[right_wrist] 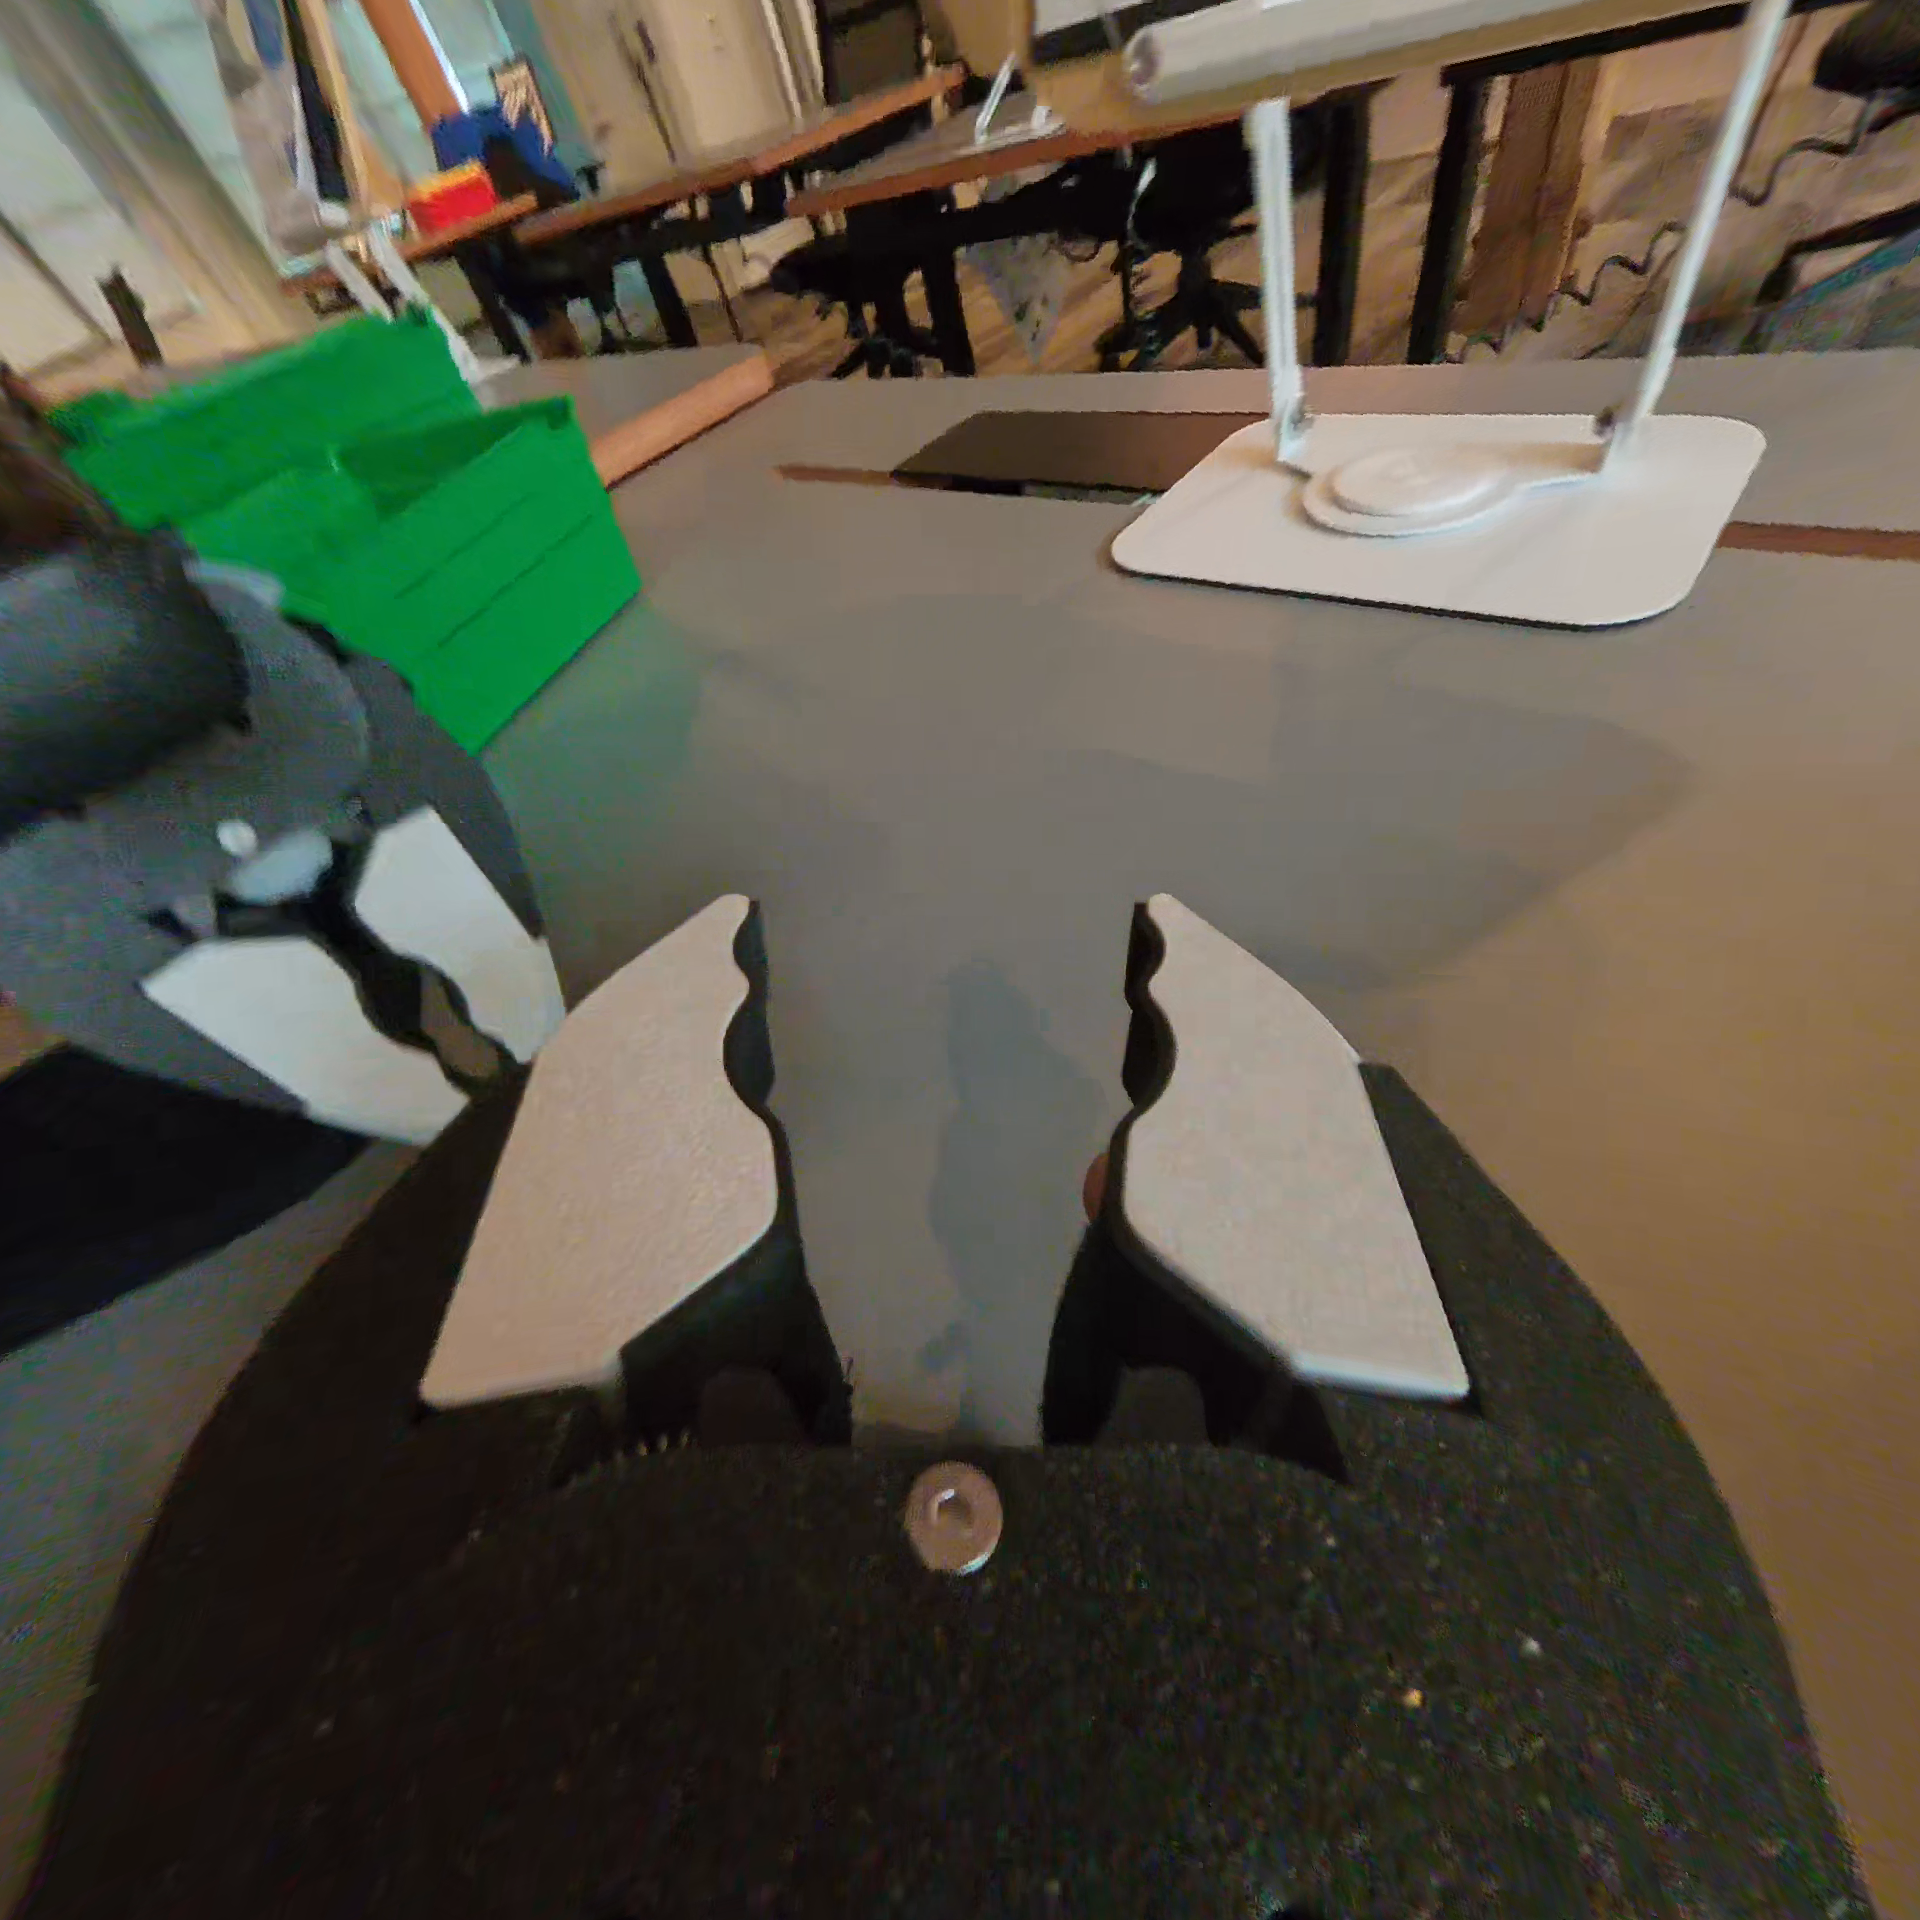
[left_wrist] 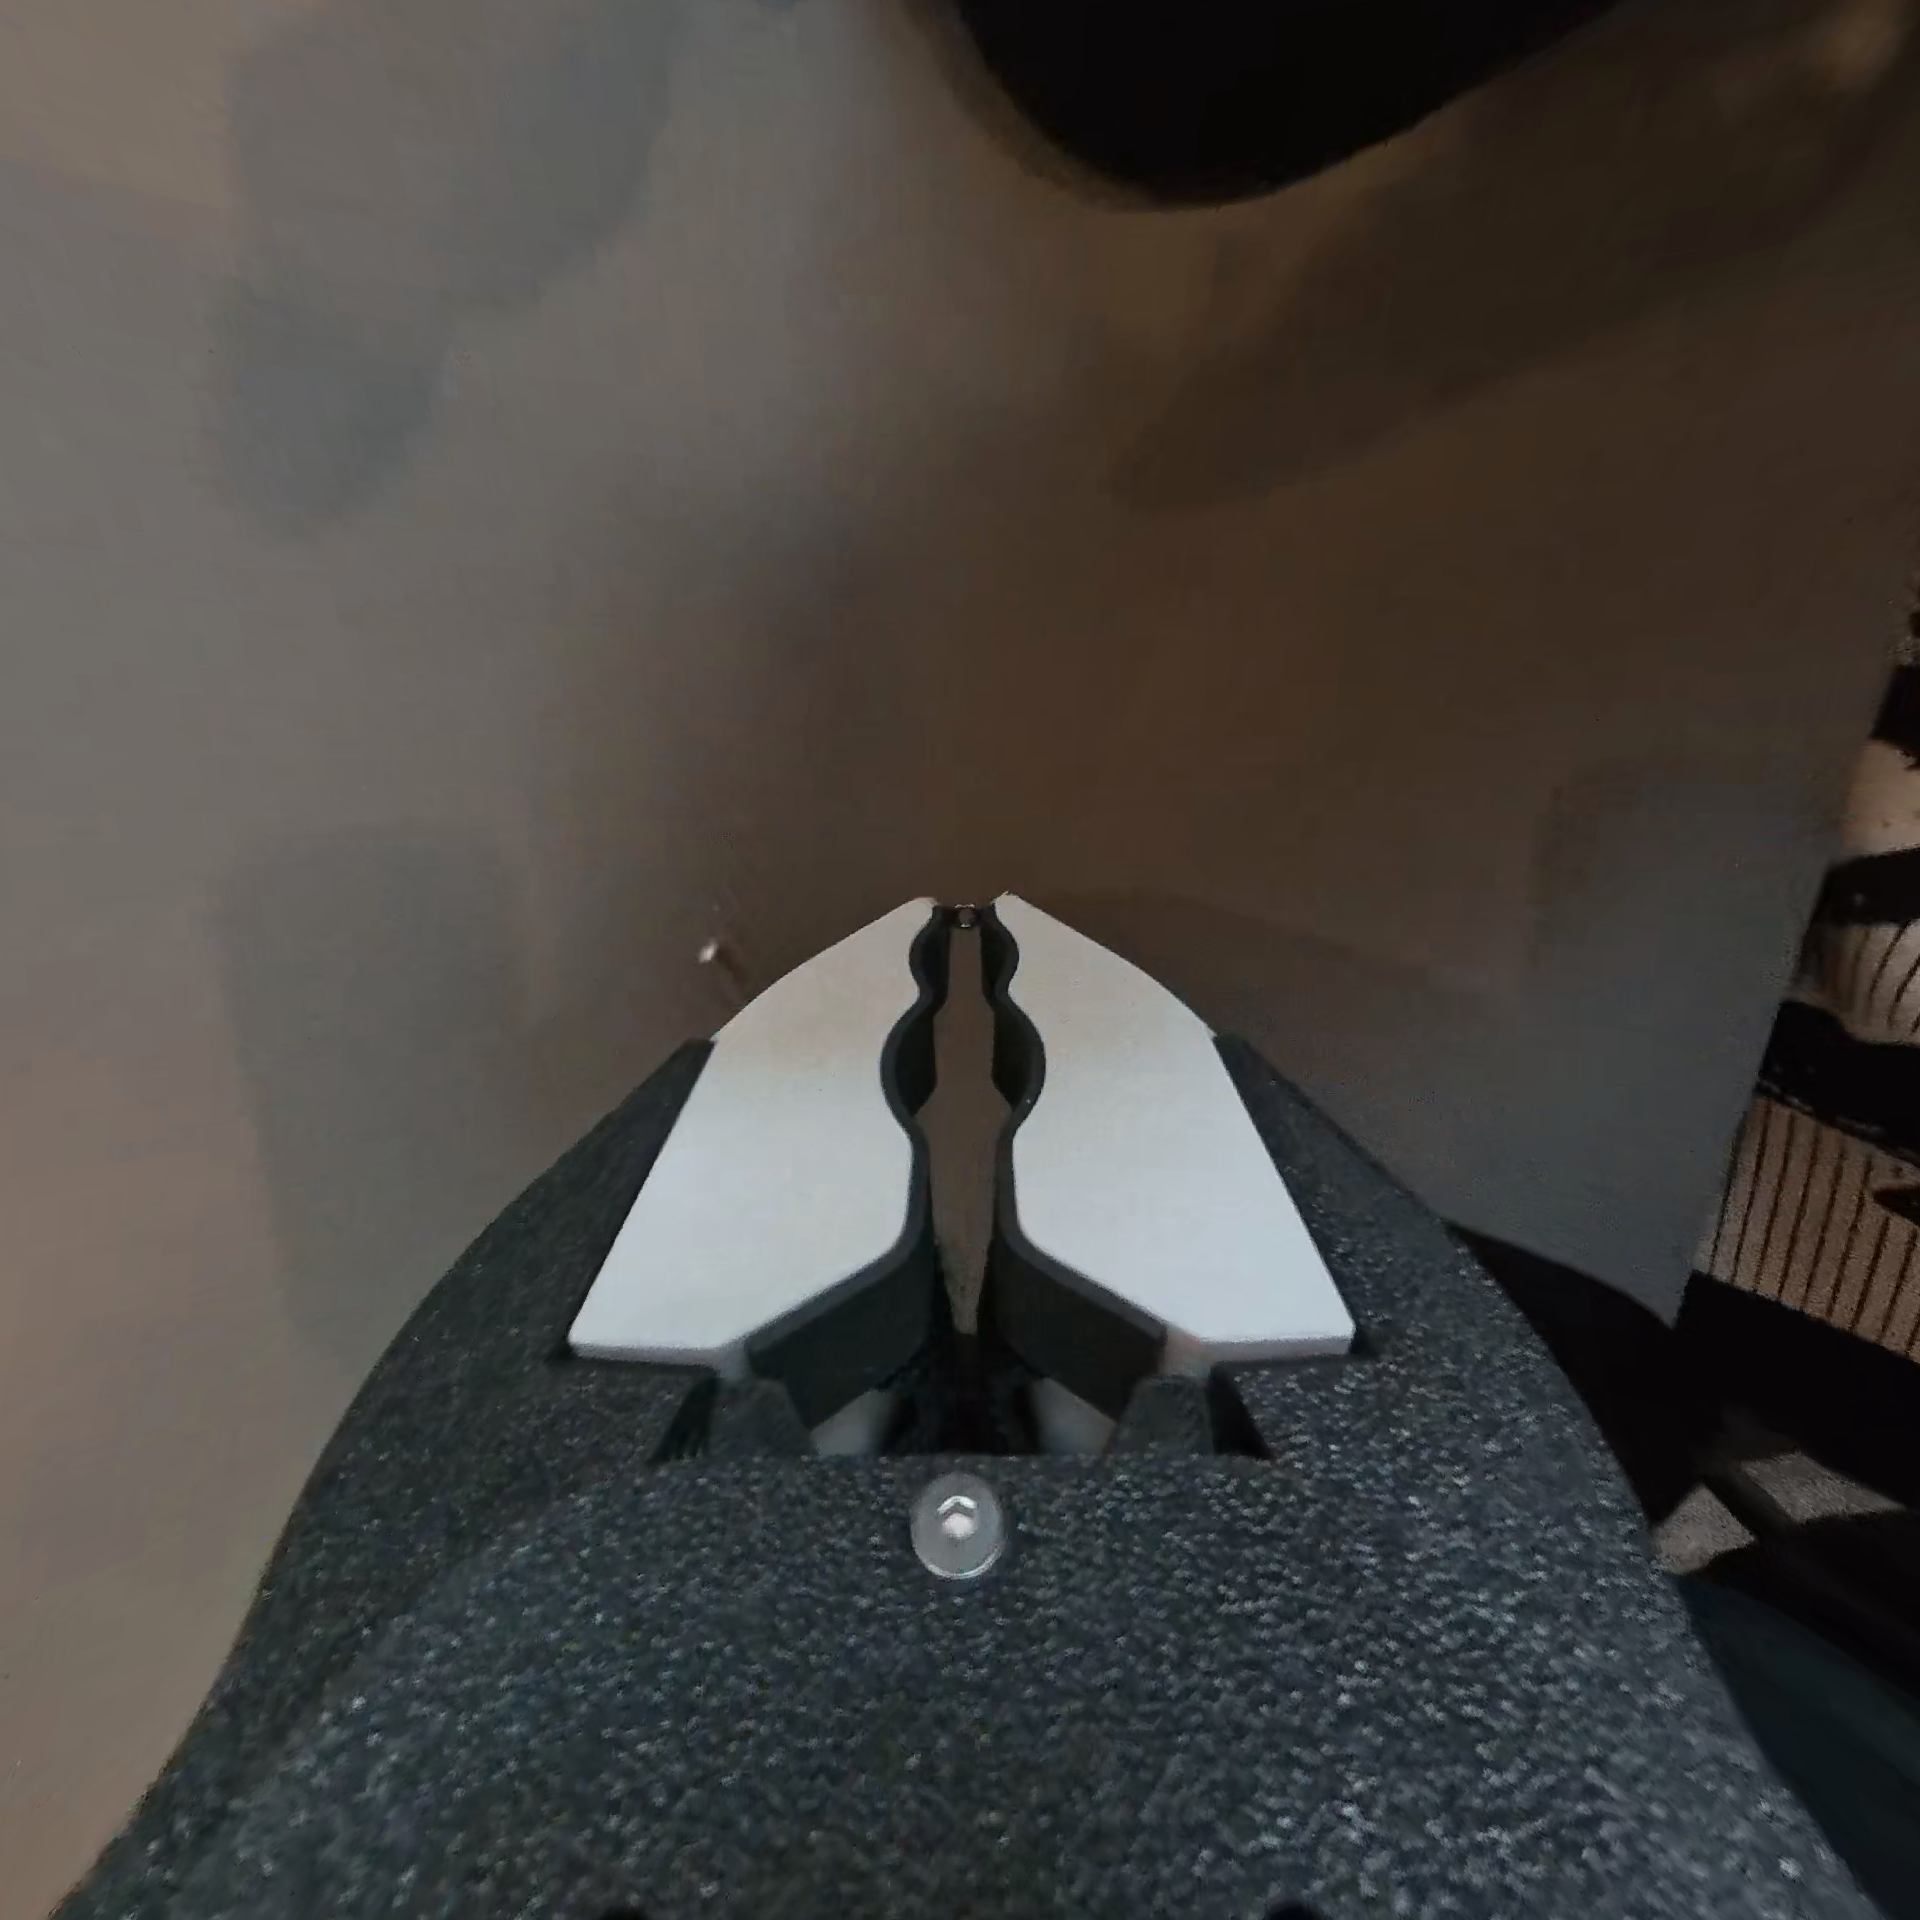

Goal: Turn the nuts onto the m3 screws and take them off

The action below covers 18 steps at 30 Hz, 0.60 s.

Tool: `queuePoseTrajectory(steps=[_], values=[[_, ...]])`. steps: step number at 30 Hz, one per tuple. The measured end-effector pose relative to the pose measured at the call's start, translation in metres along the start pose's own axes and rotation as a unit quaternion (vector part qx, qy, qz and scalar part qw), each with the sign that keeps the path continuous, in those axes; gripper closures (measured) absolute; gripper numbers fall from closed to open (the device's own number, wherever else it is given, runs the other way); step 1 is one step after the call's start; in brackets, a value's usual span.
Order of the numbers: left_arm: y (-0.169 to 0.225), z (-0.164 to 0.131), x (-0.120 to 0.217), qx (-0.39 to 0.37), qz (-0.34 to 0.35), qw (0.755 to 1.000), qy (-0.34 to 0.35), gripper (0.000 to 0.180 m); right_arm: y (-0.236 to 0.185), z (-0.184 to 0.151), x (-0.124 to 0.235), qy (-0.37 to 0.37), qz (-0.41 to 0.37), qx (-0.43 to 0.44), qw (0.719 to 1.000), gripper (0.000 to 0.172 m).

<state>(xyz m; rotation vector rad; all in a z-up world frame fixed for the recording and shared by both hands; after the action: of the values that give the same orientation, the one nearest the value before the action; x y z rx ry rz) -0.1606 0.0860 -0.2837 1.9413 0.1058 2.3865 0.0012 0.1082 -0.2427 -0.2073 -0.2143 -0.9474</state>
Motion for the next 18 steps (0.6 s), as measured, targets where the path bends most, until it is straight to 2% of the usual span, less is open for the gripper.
queuePoseTrajectory(steps=[7,18], values=[[0.0004,0.0104,-0.0071,-0.003,0.012,1.000,-0.010,0.175,0.0015,0.0018,0.0033,0.013,0.002,-0.008,1.000,0.106],[-0.0004,0.0099,-0.0102,-0.001,0.013,1.000,-0.011,0.173,-0.0024,0.0007,0.0017,0.007,0.014,-0.001,1.000,0.106]])
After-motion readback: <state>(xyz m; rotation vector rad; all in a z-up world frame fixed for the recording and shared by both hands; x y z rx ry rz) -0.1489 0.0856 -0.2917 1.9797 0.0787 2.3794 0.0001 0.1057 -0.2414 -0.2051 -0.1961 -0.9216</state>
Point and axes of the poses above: each gripper's, where its closed fingertips meet, x back along the fingers, z out of its top, y = z × x across the jaws, the point moved 5 cm from there along x, back along the fingers, and after that the axes turned 10 degrees about x, right-handed, at the moved point
